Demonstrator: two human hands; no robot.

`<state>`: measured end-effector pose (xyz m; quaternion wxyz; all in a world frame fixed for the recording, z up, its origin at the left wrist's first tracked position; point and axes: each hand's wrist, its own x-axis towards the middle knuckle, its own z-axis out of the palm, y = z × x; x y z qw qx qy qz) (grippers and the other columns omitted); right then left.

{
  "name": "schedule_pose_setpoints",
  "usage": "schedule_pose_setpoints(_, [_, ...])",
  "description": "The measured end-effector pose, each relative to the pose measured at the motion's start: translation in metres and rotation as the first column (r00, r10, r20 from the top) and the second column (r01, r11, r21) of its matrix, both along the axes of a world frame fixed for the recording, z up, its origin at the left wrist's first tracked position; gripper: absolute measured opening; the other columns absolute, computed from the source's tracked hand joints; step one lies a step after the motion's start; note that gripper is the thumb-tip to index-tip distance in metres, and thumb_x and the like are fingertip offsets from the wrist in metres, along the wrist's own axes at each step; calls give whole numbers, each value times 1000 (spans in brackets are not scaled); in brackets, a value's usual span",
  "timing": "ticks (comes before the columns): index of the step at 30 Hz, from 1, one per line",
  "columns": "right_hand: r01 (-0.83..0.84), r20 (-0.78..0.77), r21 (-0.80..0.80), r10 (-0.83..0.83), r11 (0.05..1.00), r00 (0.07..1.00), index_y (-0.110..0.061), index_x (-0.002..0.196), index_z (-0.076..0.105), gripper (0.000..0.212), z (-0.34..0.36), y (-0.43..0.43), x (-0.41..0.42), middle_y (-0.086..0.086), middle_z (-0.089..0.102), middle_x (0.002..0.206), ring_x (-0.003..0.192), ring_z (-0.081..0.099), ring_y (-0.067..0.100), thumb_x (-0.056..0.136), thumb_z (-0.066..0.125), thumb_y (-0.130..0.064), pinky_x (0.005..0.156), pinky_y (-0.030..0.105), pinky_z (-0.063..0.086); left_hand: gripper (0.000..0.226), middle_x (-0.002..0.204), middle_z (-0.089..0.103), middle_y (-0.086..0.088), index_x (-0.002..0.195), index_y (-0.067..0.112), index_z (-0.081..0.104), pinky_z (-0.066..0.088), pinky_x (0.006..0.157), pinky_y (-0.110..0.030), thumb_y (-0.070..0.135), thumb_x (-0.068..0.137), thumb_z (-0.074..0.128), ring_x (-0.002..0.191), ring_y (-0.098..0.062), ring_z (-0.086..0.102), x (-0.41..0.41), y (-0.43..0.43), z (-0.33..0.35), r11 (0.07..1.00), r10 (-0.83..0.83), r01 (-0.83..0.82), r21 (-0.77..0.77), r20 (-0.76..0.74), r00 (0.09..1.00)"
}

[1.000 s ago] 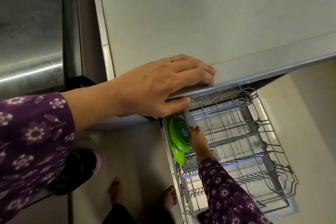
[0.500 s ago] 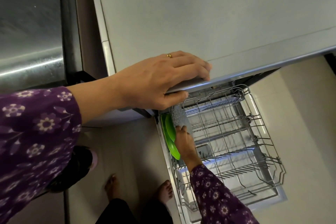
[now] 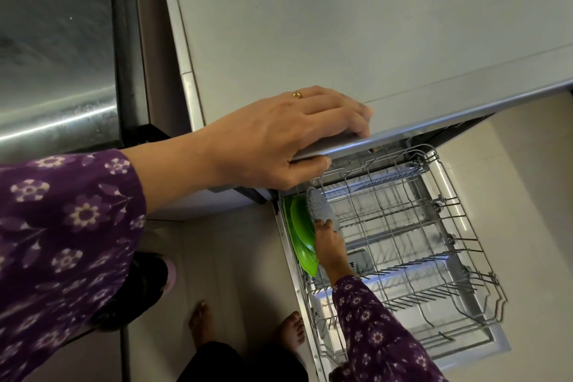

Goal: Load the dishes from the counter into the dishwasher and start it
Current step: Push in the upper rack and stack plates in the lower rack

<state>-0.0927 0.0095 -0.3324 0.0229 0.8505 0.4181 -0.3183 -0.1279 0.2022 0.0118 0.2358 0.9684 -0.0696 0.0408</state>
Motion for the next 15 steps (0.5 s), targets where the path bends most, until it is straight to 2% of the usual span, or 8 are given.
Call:
schedule_pose_setpoints(8, [15, 10, 3, -15, 1000, 1000, -2, 129, 39, 30, -10, -1, -4, 19, 47, 125, 93, 68, 27, 99, 37, -7, 78, 36, 57, 41, 138, 49, -1, 126, 11, 53, 34, 107, -25, 16, 86, 59, 128, -15, 43, 1, 1, -3, 1000, -7, 6, 8, 27, 1000])
schedule_pose_setpoints(15, [147, 17, -19, -146, 989, 989, -3, 130, 33, 41, 13, 10, -12, 15, 46, 126, 109, 58, 27, 97, 49, -23, 84, 33, 53, 40, 137, 49, 1, 127, 15, 52, 37, 105, -28, 19, 87, 58, 128, -13, 42, -1, 0, -2, 1000, -10, 10, 6, 34, 999])
